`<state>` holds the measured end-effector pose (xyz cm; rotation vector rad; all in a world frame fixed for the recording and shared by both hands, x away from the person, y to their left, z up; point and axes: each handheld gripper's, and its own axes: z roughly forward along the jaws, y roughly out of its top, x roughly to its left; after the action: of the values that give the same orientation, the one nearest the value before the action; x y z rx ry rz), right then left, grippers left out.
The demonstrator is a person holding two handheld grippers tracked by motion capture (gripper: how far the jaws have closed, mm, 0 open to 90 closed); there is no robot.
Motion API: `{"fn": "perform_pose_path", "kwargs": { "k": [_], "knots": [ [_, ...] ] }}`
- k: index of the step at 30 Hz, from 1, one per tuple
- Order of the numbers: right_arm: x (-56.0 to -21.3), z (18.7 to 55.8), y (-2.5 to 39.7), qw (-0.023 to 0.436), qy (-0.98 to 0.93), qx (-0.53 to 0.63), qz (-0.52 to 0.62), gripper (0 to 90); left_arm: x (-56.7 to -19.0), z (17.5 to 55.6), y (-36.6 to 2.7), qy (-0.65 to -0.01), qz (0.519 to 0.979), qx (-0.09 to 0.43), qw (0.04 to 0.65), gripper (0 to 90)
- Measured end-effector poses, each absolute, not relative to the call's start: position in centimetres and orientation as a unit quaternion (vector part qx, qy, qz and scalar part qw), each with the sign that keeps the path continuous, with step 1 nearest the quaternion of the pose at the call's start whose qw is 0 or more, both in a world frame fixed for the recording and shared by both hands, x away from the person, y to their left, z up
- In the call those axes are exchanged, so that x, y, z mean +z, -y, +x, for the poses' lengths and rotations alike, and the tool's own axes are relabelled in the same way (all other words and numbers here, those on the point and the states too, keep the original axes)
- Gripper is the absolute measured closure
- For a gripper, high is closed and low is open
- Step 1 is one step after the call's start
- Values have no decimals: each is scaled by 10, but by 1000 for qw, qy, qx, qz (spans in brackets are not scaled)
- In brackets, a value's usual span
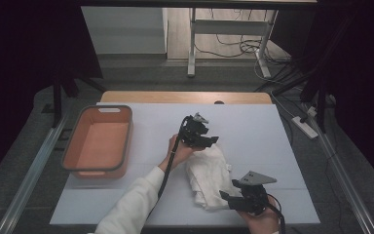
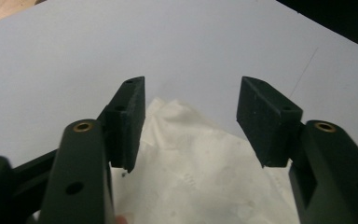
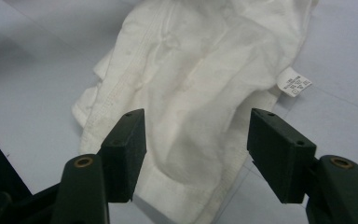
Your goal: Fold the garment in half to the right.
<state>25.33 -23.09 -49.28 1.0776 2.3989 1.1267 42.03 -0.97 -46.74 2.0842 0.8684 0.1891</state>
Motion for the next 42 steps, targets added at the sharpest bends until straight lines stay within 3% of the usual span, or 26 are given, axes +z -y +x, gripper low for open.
{"fn": "perform_pose_path", "kwargs": {
  "k": [17, 27, 42],
  "knots": [
    [-482, 259, 219, 112, -840, 429, 312, 336, -464, 390, -39, -339, 833, 84, 429, 380],
    [-487, 255, 203, 103, -859, 414, 284, 357, -470, 380, -62, -347, 833, 86, 422, 364],
    [-501, 246, 179, 103, -896, 360, 241, 612, -469, 377, -62, -343, 834, 94, 422, 361]
  ]
}}
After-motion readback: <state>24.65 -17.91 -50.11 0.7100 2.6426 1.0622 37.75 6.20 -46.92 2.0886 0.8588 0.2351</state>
